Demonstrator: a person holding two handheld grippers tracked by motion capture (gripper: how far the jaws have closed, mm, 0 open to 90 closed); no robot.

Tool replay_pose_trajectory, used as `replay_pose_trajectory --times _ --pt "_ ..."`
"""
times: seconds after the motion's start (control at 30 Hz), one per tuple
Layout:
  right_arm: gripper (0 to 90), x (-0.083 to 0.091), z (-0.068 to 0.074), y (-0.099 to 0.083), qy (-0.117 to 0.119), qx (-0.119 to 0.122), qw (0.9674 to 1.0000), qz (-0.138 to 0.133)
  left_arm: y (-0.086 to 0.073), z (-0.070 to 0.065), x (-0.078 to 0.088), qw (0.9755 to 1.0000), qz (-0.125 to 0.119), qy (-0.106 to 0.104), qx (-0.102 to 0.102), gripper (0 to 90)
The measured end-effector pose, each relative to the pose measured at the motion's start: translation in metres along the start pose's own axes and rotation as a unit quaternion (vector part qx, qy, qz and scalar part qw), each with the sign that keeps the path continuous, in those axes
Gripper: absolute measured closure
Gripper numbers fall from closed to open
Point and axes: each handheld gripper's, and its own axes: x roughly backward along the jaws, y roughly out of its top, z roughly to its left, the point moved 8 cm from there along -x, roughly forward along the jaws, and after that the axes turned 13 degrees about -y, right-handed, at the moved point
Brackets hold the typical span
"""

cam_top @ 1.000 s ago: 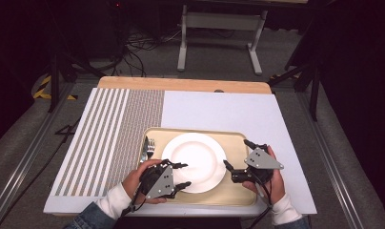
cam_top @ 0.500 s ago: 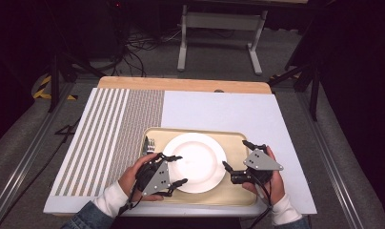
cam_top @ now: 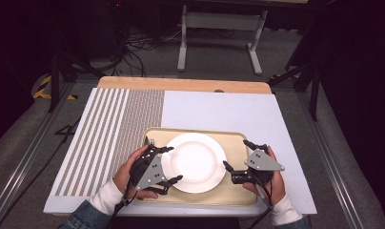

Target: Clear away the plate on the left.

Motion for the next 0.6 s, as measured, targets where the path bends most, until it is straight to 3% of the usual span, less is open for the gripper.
replay_pose_trajectory --times 0.6 --pt "7.1 0.004 -0.004 0.003 -0.008 -0.001 0.9999 -0.008 -0.007 0.015 0.023 0.9996 -0.005 0.028 0.008 10.4"
